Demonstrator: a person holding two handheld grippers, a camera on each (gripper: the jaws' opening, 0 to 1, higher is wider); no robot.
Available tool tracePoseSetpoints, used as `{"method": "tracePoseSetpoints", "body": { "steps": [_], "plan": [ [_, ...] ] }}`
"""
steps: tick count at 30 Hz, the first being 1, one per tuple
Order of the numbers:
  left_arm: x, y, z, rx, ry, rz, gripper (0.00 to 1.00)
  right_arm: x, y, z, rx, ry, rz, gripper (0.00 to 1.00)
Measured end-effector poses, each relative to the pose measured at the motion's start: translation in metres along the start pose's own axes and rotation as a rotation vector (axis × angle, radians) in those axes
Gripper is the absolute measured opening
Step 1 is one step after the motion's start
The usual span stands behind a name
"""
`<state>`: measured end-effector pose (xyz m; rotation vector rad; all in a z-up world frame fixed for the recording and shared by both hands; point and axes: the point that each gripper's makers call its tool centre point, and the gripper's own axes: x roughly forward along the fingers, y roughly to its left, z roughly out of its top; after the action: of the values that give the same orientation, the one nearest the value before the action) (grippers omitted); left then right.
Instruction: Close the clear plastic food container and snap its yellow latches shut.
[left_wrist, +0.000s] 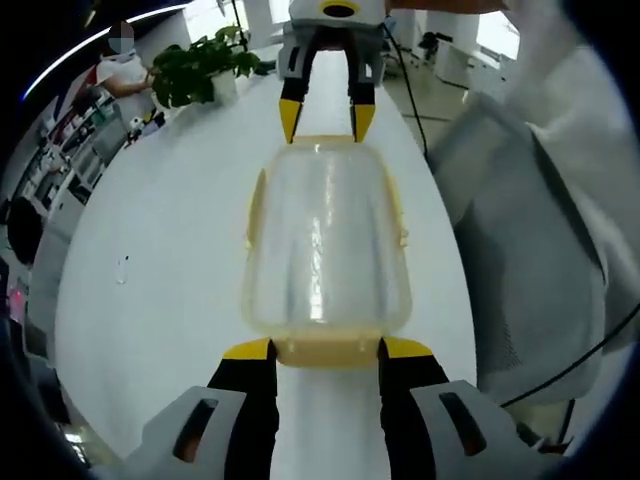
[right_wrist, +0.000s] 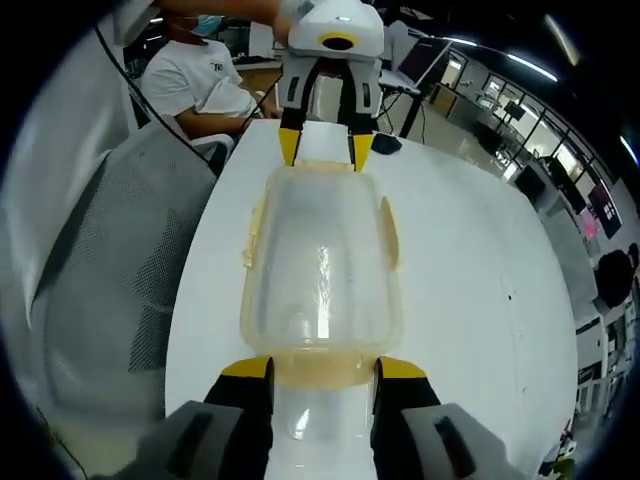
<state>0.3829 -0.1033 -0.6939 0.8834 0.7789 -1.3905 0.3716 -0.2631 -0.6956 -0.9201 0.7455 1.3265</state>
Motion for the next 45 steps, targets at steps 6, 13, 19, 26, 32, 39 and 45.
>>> {"method": "tracePoseSetpoints", "body": {
  "steps": [6, 13, 19, 26, 32, 39, 45],
  "plan": [
    [0.014, 0.000, 0.017, -0.002, 0.000, -0.009, 0.37, -0.008, 0.001, -0.022, 0.002, 0.009, -0.001, 0.36],
    [0.030, 0.003, 0.035, 0.005, 0.004, -0.008, 0.37, -0.011, 0.000, -0.045, 0.010, 0.025, -0.004, 0.36],
    [0.044, 0.004, 0.046, 0.003, 0.016, -0.016, 0.37, -0.014, -0.001, -0.062, 0.017, 0.039, 0.003, 0.36],
    [0.056, 0.009, 0.057, 0.004, 0.019, -0.017, 0.37, -0.015, -0.005, -0.078, 0.022, 0.046, 0.004, 0.36],
    [0.066, 0.013, 0.061, 0.003, 0.021, -0.023, 0.37, -0.013, -0.007, -0.090, 0.029, 0.056, 0.011, 0.36],
    [0.076, 0.014, 0.064, 0.009, 0.027, -0.036, 0.37, -0.009, -0.007, -0.100, 0.034, 0.069, 0.015, 0.36],
    [0.084, 0.017, 0.067, 0.014, 0.037, -0.046, 0.37, -0.008, -0.007, -0.108, 0.041, 0.078, 0.009, 0.36]
  ]
}}
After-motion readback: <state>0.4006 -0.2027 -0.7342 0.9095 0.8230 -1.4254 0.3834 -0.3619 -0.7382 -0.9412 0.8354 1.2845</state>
